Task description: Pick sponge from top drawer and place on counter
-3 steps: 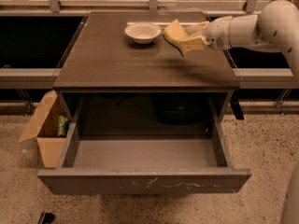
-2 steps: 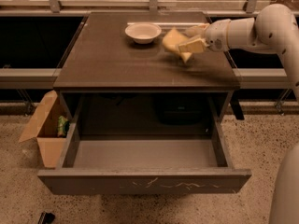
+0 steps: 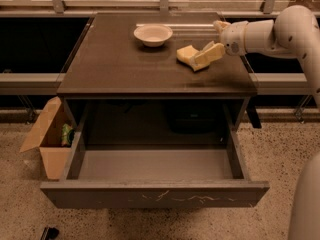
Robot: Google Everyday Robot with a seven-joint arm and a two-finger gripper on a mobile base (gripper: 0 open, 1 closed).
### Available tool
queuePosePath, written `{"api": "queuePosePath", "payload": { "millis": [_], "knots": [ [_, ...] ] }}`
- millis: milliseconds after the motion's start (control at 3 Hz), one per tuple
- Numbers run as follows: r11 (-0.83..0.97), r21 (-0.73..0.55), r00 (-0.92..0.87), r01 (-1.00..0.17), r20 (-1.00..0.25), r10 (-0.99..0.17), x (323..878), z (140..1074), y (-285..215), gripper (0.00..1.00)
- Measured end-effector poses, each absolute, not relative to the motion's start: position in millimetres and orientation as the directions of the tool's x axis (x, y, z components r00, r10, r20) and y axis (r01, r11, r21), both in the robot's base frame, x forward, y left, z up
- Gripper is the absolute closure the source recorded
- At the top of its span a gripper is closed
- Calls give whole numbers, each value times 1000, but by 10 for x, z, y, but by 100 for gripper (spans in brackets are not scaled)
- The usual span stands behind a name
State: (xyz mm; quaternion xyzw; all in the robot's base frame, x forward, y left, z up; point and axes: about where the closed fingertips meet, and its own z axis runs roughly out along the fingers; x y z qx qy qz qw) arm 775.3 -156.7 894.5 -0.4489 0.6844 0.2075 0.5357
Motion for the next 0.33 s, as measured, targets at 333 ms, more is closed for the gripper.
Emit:
{"api": "queuePosePath", "payload": {
  "millis": [333],
  "knots": [
    [511,-239,17,-826,-916,-401,7562,9132,-1669,0]
  ]
}}
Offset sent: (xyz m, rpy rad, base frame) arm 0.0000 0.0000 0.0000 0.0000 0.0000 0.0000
